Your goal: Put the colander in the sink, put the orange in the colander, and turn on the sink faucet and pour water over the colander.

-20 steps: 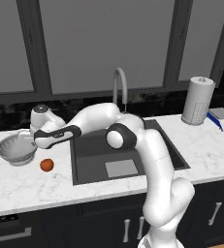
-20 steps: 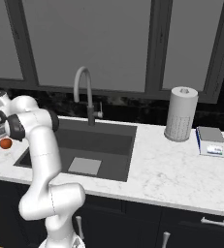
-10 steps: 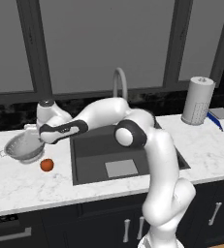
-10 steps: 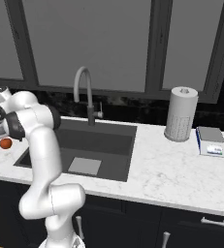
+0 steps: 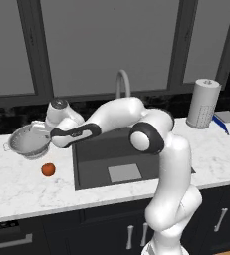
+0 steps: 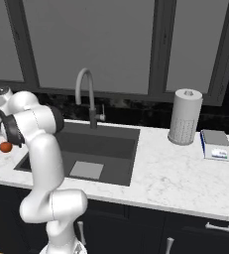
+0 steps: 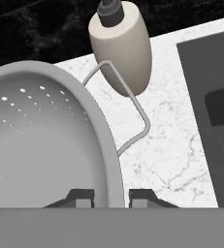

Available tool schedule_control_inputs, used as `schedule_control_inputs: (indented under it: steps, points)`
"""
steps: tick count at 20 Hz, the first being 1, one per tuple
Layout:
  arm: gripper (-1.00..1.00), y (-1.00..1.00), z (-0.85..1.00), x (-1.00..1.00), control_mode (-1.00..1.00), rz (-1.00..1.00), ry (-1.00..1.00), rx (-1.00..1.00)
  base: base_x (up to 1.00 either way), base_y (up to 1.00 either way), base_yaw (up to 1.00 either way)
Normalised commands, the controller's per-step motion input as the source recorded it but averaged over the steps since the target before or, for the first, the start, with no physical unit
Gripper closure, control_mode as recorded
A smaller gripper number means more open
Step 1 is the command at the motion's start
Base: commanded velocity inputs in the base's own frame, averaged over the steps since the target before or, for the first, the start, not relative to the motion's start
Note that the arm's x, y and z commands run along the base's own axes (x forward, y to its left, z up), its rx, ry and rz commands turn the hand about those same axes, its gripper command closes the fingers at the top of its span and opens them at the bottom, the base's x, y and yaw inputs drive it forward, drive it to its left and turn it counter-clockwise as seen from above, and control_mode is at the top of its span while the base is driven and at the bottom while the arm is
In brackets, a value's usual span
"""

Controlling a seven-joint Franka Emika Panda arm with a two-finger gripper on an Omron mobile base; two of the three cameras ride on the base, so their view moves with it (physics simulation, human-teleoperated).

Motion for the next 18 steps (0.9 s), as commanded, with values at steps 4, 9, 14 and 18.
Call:
schedule_control_inputs:
  steps: [4,9,14,18]
  points:
    - [1.00,-0.02,0.48,-0.27,-1.00,-0.07,-0.08,0.12,0.00,0.00,0.00]
    - [1.00,-0.20,0.44,-0.45,-1.00,-0.04,0.08,0.08,0.00,0.00,0.00]
    - [1.00,-0.48,0.48,-0.41,-1.00,-0.04,0.18,0.04,0.00,0.00,0.00]
    - [1.00,-0.76,0.42,-0.27,-1.00,-0.12,0.19,0.00,0.00,0.00,0.00]
